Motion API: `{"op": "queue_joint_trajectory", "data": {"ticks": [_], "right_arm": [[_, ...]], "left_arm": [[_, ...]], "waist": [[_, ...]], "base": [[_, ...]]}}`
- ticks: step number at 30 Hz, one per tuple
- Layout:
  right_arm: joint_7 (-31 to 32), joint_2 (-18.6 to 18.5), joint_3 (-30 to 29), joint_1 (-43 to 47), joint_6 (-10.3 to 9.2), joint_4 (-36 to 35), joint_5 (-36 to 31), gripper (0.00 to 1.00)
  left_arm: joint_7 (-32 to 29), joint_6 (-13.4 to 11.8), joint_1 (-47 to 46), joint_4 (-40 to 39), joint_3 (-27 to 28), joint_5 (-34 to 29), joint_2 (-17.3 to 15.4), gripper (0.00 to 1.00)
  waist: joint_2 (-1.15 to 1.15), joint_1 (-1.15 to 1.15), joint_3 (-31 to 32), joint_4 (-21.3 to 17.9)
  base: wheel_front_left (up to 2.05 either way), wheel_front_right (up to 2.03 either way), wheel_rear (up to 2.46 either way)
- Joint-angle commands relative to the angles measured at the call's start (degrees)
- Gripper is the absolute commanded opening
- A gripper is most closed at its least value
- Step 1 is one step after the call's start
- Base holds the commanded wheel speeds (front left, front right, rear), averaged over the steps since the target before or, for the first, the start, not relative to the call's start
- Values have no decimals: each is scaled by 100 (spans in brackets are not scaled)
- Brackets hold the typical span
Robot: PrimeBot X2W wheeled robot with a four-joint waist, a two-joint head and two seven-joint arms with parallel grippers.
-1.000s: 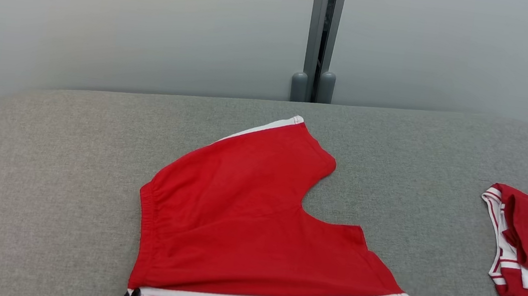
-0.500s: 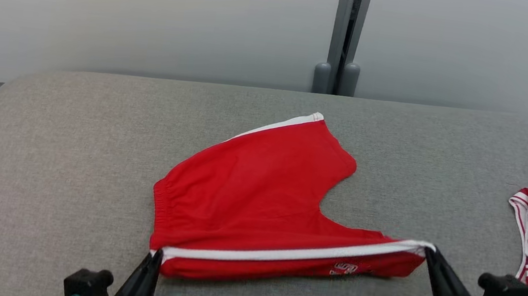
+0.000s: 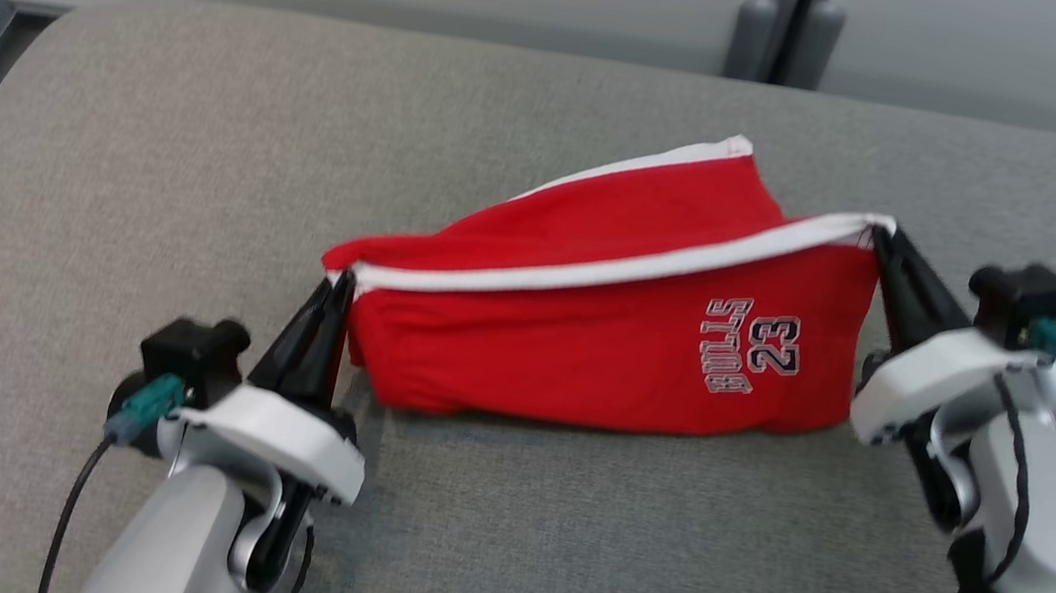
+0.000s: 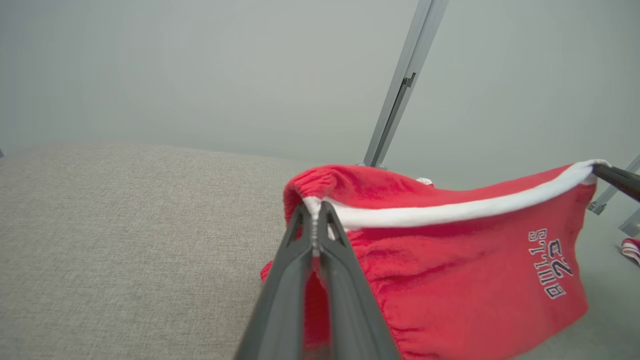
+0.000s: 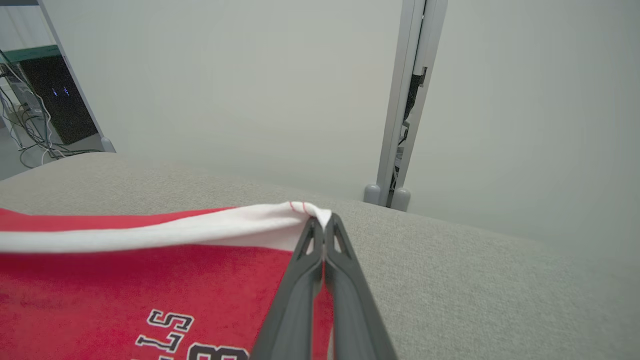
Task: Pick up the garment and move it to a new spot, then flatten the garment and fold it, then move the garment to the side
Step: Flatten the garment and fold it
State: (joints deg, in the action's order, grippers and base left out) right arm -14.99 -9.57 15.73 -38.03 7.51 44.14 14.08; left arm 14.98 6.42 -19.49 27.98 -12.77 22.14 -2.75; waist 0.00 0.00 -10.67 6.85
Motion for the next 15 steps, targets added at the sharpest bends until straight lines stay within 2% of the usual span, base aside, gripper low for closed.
{"op": "queue_joint_trajectory", "data": {"ticks": [1,9,15], "right_arm": [[-22,-70,31,-338,-4,210,-73,0],[0,-268,-97,-1738,-4,1385,-549,0],[-11,-316,-243,-2384,-4,2023,-963,0]], "left_arm": [[27,-70,-294,71,-40,50,-33,0],[27,-234,-1367,479,-602,609,-34,0],[27,-429,-1862,700,-1118,965,-28,0]], "waist": [[0,0,-349,228],[0,0,-1055,700],[0,0,-1401,926]], "base": [[0,0,0],[0,0,0],[0,0,0]]}}
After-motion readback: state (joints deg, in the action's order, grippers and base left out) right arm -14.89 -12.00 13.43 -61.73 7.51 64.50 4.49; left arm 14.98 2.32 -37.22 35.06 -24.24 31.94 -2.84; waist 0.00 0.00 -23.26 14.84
